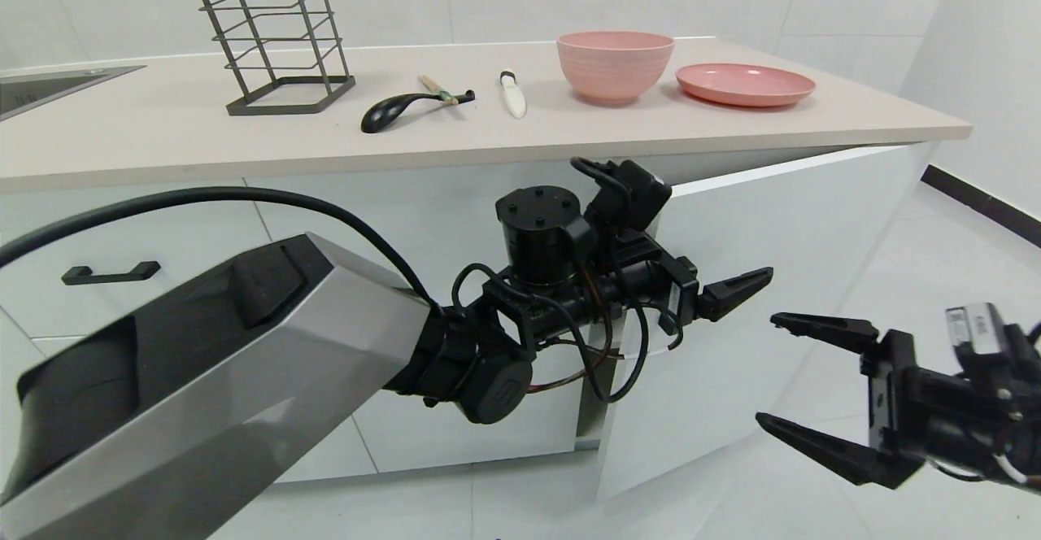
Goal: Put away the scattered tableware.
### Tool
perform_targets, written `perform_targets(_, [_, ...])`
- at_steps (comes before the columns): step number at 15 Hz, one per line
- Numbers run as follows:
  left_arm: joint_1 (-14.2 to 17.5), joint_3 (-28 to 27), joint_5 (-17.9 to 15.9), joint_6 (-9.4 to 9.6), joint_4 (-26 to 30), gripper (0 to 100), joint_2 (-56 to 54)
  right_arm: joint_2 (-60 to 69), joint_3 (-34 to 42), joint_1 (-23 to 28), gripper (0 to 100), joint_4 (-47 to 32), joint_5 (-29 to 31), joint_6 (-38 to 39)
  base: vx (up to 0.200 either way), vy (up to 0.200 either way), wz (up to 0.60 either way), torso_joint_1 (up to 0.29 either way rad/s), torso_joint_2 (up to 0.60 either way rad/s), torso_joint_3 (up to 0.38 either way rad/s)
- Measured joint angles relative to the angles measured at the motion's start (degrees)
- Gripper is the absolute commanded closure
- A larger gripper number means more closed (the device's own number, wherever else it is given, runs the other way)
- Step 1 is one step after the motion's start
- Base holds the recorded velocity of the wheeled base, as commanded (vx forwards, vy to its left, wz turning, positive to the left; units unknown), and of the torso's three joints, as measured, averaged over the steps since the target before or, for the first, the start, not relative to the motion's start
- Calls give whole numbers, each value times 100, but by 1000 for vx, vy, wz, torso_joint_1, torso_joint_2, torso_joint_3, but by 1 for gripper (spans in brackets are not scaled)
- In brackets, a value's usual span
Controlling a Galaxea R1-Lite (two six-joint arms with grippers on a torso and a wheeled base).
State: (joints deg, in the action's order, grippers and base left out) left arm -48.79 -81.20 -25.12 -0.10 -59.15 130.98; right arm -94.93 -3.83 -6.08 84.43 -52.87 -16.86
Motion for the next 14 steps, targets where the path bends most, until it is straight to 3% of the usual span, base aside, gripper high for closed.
perform_targets(5, [-90,190,88,0,-130,0,23,1777,358,358,0,-123,137,66,0,0,0,0,0,0])
perform_targets(12, [-378,463,115,-26,-312,0,26,2537,361,435,0,-71,185,52,0,0,0,0,0,0])
perform_targets(14, [-647,483,290,-200,-400,0,50,2594,102,461,0,-71,421,96,0,0,0,0,0,0])
